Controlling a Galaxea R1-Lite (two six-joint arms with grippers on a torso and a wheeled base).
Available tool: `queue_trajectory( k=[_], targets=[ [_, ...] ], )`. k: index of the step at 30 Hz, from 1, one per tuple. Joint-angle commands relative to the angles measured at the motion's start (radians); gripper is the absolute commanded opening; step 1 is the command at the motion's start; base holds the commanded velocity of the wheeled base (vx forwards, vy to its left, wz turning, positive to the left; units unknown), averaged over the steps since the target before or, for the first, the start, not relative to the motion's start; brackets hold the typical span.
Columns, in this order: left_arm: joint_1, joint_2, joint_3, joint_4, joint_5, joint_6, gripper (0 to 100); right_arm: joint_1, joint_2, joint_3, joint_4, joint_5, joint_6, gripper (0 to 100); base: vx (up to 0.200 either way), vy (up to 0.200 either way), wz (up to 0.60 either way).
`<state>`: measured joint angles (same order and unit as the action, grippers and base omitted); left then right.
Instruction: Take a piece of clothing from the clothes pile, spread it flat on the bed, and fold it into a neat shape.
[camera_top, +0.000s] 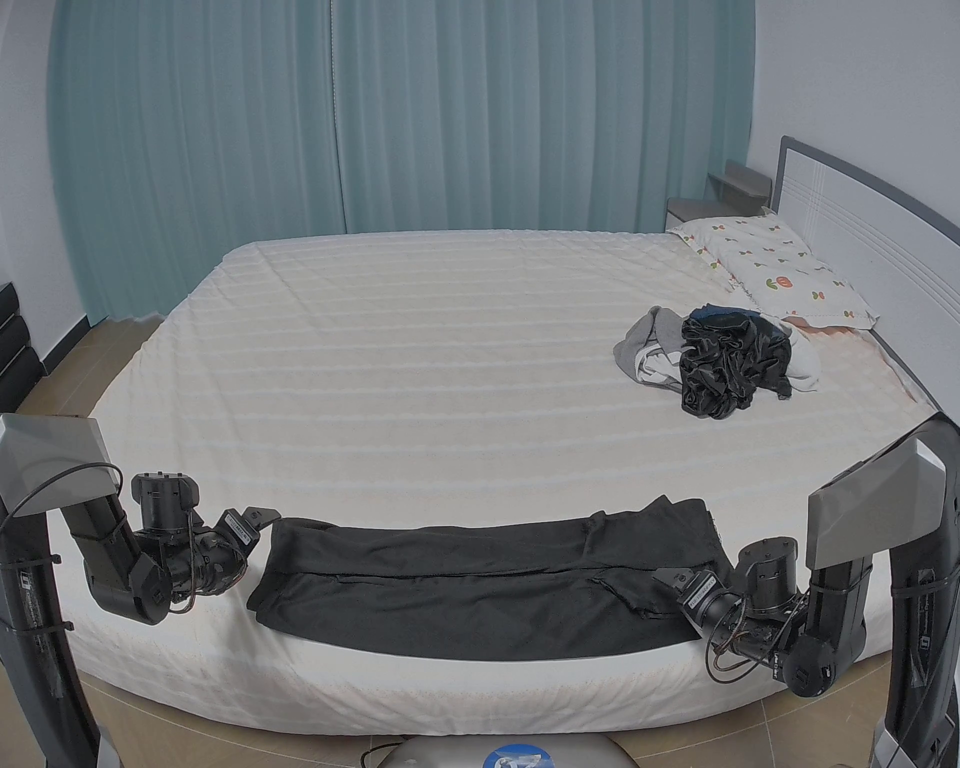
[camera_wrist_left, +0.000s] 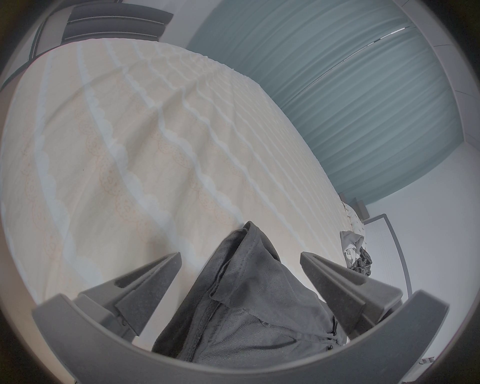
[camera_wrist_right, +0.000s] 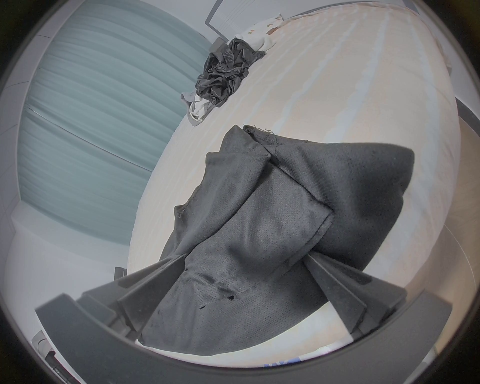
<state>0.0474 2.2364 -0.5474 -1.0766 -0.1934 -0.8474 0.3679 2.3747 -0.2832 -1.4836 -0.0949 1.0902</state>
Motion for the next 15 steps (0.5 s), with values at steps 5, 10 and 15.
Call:
queue_trajectory(
  k=[5, 10, 15],
  targets=[
    [0.0, 0.003, 0.0, 0.0, 0.0, -0.001, 100, -0.004, 0.012, -0.014, -0.001, -0.002, 0.004, 0, 0.0, 0.0, 0.0],
    [0.0, 0.002, 0.003, 0.0, 0.0, -0.001, 100, -0.003, 0.012, -0.017, -0.018, -0.034, -0.001, 0, 0.0, 0.0, 0.0],
    [0.0, 0.002, 0.001, 0.0, 0.0, -0.001, 100, 0.005, 0.001, -0.001, -0.021, -0.039, 0.002, 0, 0.0, 0.0, 0.0]
  ],
)
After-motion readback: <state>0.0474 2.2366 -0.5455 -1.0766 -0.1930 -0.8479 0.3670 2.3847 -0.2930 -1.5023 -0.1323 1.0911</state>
